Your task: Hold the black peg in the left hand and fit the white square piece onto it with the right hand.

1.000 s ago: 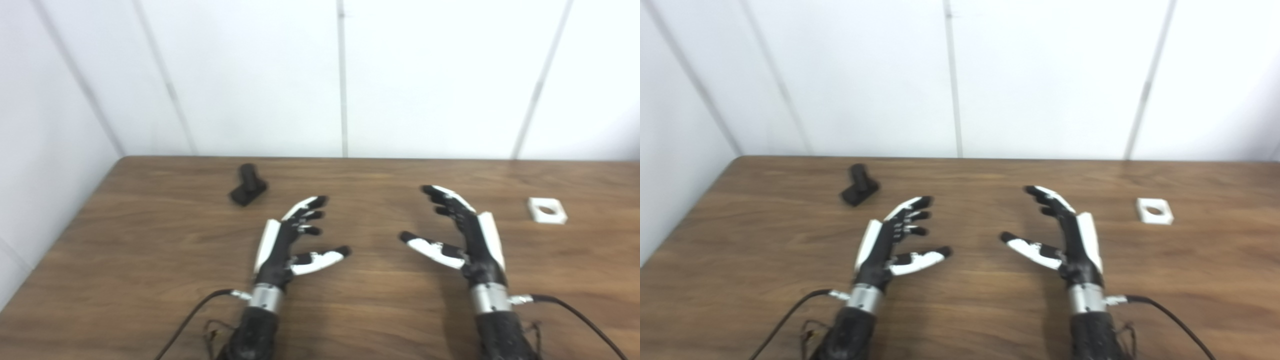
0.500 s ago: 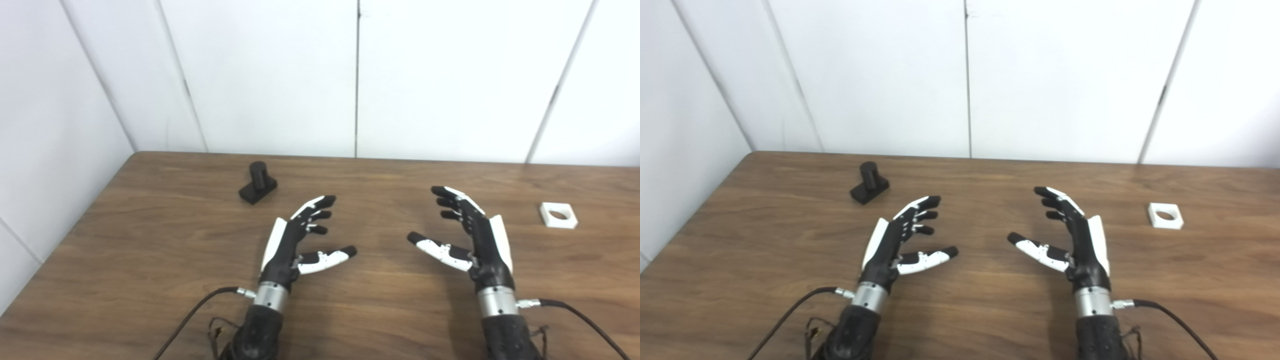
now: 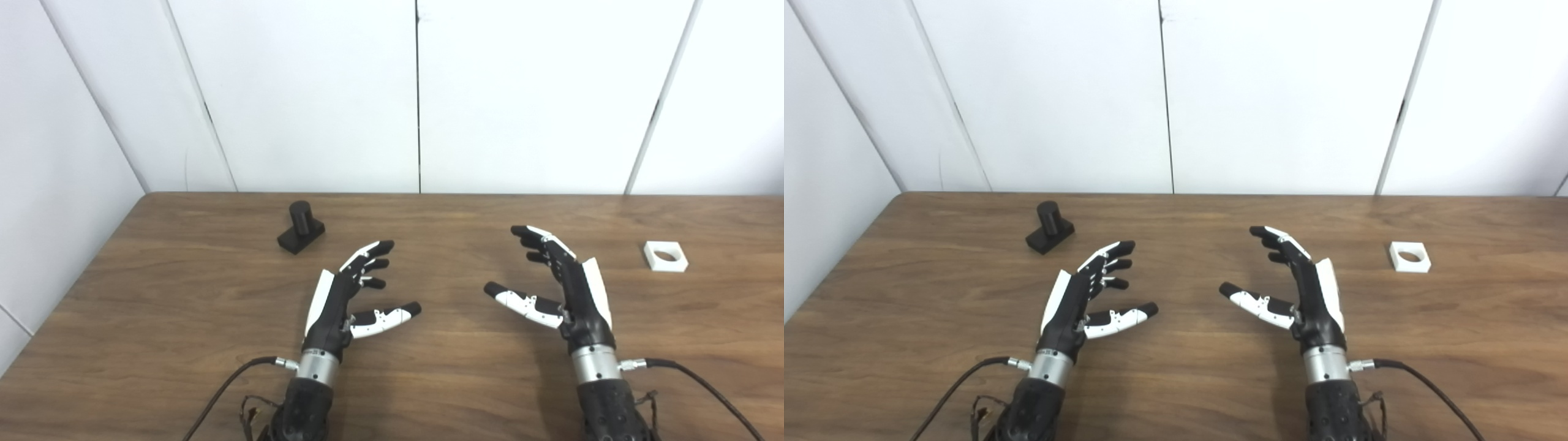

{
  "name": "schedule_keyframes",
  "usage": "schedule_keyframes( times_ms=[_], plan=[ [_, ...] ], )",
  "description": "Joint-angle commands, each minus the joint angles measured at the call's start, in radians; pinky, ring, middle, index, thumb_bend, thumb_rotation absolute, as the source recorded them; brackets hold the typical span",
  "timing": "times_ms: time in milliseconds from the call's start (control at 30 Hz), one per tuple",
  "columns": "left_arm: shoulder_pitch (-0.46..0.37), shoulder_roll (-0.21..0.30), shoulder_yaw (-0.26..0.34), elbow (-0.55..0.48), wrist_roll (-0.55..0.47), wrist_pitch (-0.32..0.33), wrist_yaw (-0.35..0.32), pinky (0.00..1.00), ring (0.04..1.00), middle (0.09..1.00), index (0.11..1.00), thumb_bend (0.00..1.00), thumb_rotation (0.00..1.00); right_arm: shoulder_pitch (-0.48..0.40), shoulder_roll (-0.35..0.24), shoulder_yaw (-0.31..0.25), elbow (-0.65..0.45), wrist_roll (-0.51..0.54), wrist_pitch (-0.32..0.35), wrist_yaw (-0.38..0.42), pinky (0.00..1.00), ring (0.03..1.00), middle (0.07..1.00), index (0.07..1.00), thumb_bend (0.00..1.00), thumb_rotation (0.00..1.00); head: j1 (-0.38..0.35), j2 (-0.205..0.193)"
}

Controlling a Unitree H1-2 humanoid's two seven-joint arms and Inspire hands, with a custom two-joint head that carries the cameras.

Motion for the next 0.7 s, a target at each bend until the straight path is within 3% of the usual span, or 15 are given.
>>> schedule_keyframes(
  times_ms=[0, 667],
  plan=[
    [-0.029, 0.002, 0.000, -0.032, -0.003, -0.013, 0.005, 0.67, 0.806, 0.856, 0.810, 0.73, 0.11, 0.016, -0.001, -0.004, 0.000, -0.001, -0.008, 0.002, 0.77, 0.821, 0.819, 0.762, 0.67, 0.25, 0.001, 0.002],
    [-0.029, -0.002, 0.002, -0.037, 0.000, -0.009, 0.009, 0.67, 0.803, 0.851, 0.801, 0.73, 0.10, -0.004, -0.011, -0.016, 0.021, 0.000, -0.048, -0.010, 0.74, 0.790, 0.810, 0.765, 0.67, 0.23, 0.004, 0.002]
  ],
)
